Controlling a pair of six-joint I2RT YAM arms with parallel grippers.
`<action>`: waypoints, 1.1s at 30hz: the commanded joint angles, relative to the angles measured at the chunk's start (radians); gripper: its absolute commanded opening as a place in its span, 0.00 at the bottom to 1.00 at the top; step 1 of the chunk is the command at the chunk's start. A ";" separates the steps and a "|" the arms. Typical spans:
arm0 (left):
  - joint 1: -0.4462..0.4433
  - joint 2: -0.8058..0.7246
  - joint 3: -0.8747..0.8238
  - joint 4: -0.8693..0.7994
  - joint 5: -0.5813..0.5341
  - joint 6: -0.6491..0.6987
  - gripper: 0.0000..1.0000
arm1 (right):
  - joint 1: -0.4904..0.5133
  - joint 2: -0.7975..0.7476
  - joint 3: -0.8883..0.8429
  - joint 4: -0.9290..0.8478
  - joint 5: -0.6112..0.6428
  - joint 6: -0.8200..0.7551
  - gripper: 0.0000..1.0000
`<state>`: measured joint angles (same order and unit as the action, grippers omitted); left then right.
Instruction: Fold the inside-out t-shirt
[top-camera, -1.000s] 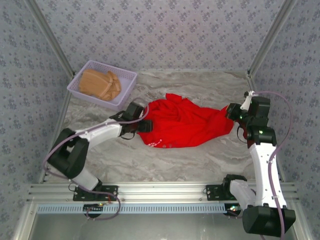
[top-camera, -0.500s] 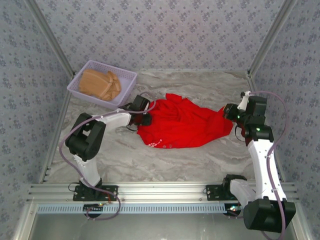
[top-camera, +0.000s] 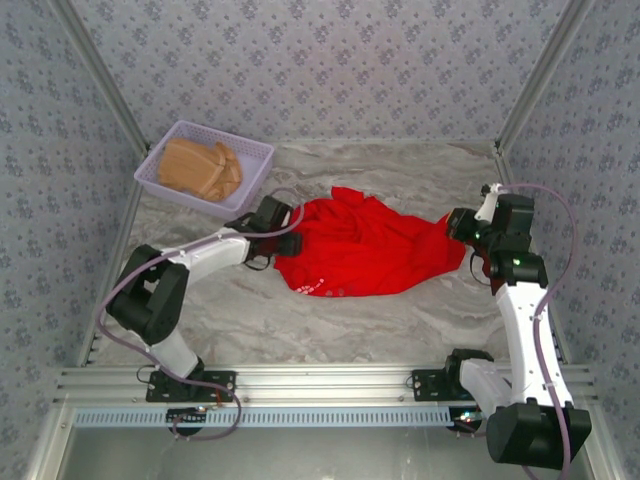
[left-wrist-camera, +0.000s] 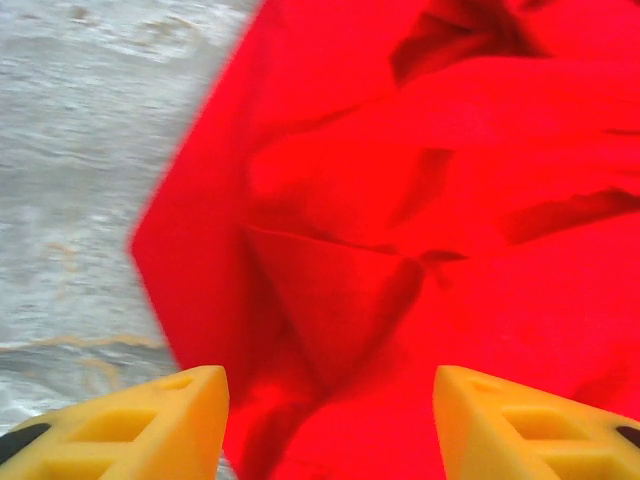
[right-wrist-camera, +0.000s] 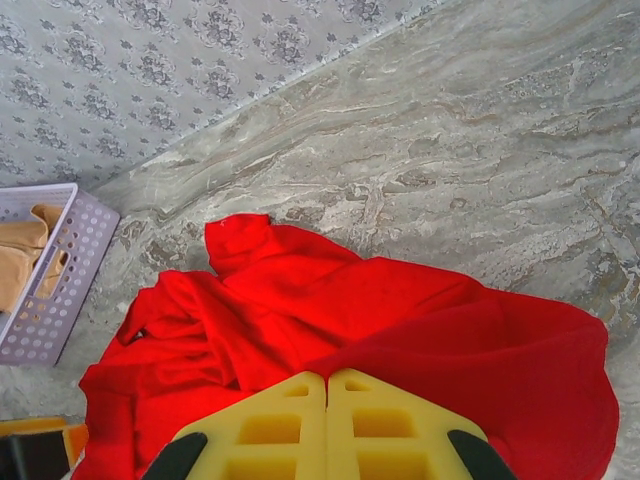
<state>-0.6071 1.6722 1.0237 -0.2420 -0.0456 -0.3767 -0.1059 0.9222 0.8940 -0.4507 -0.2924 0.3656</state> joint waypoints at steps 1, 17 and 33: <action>-0.038 0.060 0.085 -0.044 -0.011 0.048 0.56 | 0.006 -0.002 -0.007 0.018 -0.001 -0.011 0.00; -0.041 0.174 0.201 -0.135 -0.067 0.098 0.17 | 0.005 -0.012 -0.009 -0.010 -0.024 -0.017 0.00; 0.130 -0.460 -0.282 0.110 0.026 -0.011 0.00 | -0.002 -0.041 0.005 -0.013 0.044 -0.032 0.00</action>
<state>-0.4805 1.2514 0.8246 -0.1772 -0.0669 -0.3370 -0.1043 0.8955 0.8925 -0.4618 -0.2726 0.3500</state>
